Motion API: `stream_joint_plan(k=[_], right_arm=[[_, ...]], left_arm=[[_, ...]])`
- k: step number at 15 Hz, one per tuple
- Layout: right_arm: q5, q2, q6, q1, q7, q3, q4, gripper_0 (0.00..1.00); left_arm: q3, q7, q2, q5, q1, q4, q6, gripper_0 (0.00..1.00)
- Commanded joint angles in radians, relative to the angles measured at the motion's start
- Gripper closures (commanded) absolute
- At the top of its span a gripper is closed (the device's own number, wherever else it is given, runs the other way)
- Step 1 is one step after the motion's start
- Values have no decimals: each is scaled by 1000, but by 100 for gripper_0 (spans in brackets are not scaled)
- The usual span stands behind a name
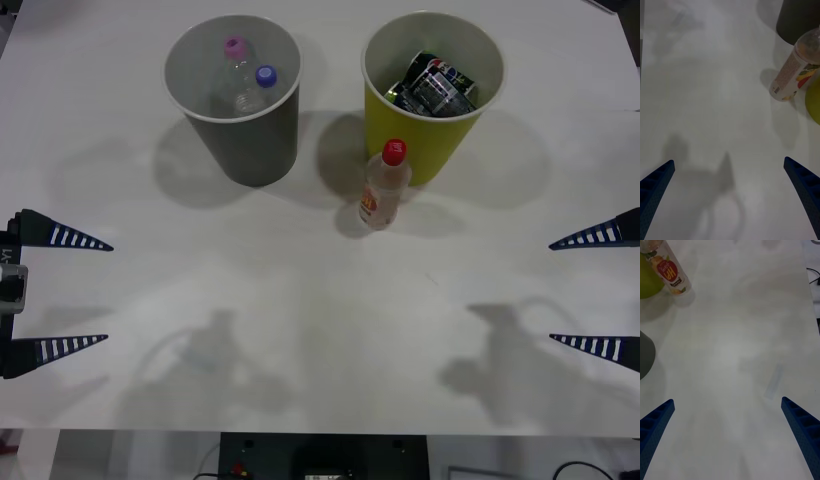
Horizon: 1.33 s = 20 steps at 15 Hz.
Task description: Put the can into the green bin and the plastic bottle into the gray bin
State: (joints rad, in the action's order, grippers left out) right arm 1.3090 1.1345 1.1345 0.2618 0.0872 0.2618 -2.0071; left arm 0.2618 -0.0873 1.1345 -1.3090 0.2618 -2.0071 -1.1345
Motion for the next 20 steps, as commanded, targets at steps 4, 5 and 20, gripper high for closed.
stream_joint_plan(k=[4, 5, 20], right_arm=[[-7, -7, -10, 27, -6, -22, 4, 0], [-7, -2, -16, 27, -7, -22, 2, 0], [-200, 222, -848, 128, 22, -431, -191, 0]], left_arm=[[0, 0, 0, 0, 0, 0, 0, 2], [0, 0, 0, 0, 0, 0, 0, 2], [0, 0, 0, 0, 0, 0, 0, 2]])
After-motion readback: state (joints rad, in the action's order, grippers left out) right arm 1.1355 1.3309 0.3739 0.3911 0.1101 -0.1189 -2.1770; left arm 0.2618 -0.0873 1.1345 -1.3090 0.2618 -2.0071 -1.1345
